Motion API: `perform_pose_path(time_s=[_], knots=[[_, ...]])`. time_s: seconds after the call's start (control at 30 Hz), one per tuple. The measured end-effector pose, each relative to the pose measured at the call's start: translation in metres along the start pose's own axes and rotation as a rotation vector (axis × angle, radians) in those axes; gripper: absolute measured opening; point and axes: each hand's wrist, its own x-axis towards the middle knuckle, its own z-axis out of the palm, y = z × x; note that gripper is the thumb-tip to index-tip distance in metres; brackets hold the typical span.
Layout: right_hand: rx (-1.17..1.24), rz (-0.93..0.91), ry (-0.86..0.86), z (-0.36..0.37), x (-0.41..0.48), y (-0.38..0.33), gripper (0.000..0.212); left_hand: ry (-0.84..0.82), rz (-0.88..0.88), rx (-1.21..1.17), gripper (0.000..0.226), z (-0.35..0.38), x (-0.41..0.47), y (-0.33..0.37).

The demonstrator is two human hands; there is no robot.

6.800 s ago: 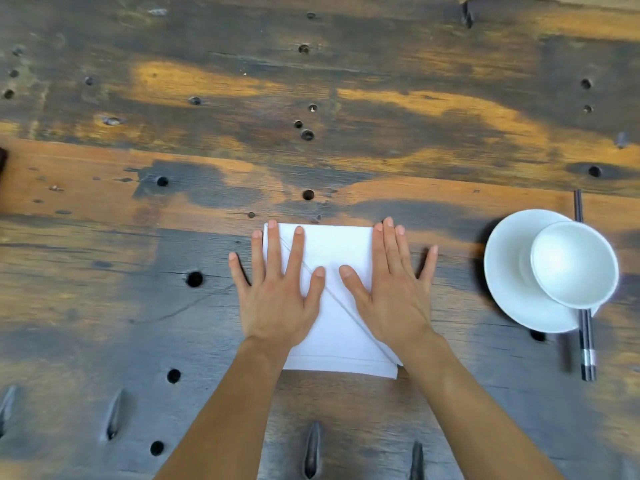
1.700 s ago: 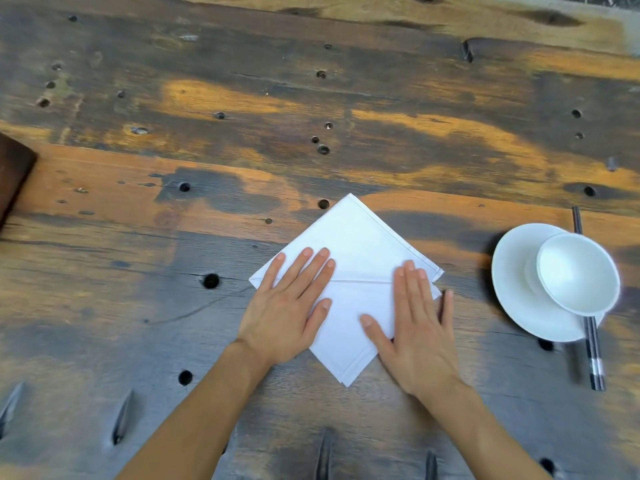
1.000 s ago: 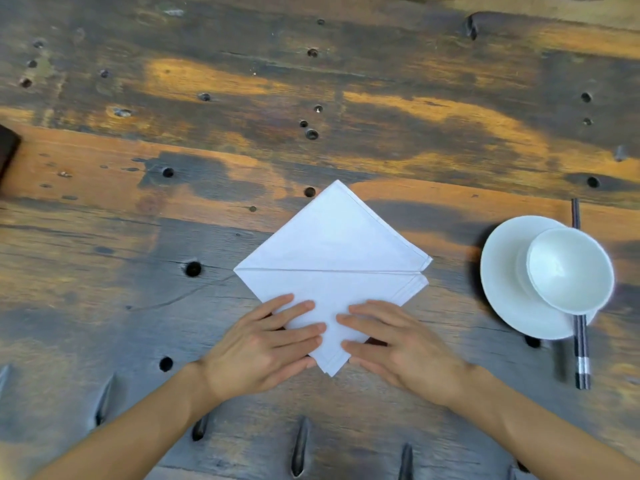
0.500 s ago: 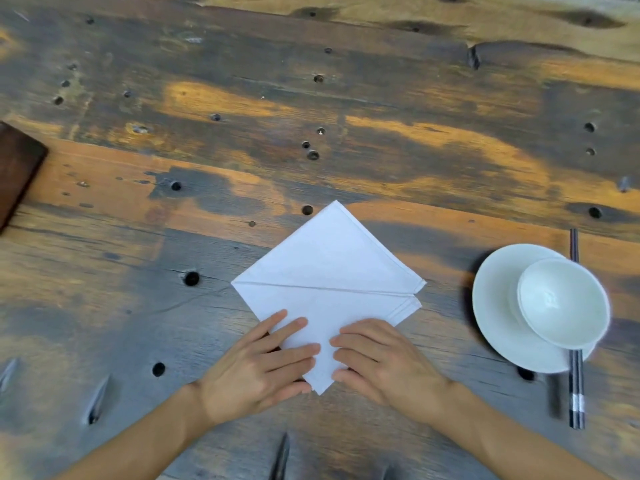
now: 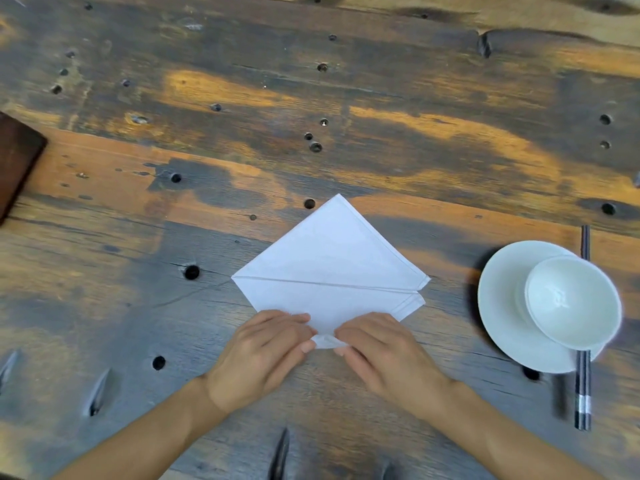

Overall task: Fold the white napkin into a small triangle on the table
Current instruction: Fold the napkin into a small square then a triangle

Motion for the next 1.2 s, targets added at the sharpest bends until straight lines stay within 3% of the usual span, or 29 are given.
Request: perform_pose_path(time_s=[0.2,0.37,0.47,0.6,0.8,1.2], knots=[[-0.047,0.197,0.146,-0.016,0.027,-0.002,0.019,-0.027,-0.167,-0.008,0.036,-0.014,0.022,-0.02],[0.033,0.24,0.052,-0.023,0.04,0.012,0.035,-0.057,-0.291,-0.065,0.027,-0.014,0.042,-0.034],[-0.036,0.254,-0.049,-0.028,0.045,0.026,0.045,-0.041,-0.399,-0.086,0.019,-0.016,0.053,-0.035],[-0.068,0.307,0.05,-0.031,0.053,0.038,0.029,-0.03,-0.494,-0.151,0.025,-0.019,0.064,-0.04],[-0.042,0.46,0.088,-0.035,0.07,0.041,0.043,-0.111,-0.598,-0.213,0.025,-0.025,0.079,-0.059],[0.037,0.678,0.209,-0.026,0.076,0.059,0.041,-0.138,-0.71,-0.057,0.035,-0.022,0.1,-0.083]])
